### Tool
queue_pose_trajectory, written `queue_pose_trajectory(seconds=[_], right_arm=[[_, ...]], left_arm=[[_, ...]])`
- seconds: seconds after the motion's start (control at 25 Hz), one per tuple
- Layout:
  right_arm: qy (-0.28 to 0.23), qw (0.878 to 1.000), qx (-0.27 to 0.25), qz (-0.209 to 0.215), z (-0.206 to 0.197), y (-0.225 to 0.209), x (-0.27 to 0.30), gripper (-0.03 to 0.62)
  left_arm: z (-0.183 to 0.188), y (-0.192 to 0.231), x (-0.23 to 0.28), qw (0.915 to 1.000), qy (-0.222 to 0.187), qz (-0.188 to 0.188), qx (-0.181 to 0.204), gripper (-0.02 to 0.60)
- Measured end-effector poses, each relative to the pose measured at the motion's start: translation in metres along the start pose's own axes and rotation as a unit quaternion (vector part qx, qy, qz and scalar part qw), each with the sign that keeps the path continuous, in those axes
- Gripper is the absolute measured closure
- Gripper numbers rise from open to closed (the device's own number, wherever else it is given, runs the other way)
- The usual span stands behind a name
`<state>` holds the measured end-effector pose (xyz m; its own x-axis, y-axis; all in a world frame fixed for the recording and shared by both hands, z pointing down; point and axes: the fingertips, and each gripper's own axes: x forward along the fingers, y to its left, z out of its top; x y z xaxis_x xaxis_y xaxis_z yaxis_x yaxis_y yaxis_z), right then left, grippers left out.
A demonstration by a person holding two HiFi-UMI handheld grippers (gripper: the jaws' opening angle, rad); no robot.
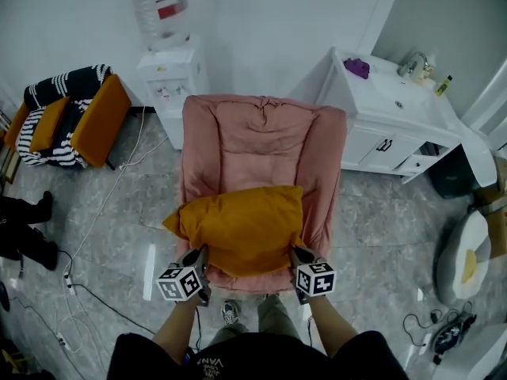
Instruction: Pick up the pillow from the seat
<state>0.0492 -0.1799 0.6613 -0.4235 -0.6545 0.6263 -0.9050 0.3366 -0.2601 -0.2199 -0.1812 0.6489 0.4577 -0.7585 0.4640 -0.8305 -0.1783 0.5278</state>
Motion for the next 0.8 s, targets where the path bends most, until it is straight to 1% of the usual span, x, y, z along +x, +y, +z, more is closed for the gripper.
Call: queue_pose_trajectory(seconds=[0.2,0.4,0.6,0.8], right_arm=[[-0.051,0.999,0.007,-0.010,0.019,0.019,-0.031,0.588],[-0.098,0.995,0.009,-0.011,0.042,0.040,-0.058,0.588],[-0.140,0.990,0.015,-0.017,0.057,0.054,-0.094,0.588],[-0.175,0.984,0.028,-0.032,0.062,0.066,-0.132,0.588]], left_arm=[[0.027,-0.016,-0.023,0.9987,-0.036,-0.029,0.024,0.561],[0.055,-0.030,-0.047,0.9954,-0.069,-0.048,0.046,0.561],[0.073,-0.049,-0.065,0.9914,-0.089,-0.080,0.053,0.561],[0.089,-0.074,-0.082,0.9851,-0.108,-0.116,0.066,0.561]])
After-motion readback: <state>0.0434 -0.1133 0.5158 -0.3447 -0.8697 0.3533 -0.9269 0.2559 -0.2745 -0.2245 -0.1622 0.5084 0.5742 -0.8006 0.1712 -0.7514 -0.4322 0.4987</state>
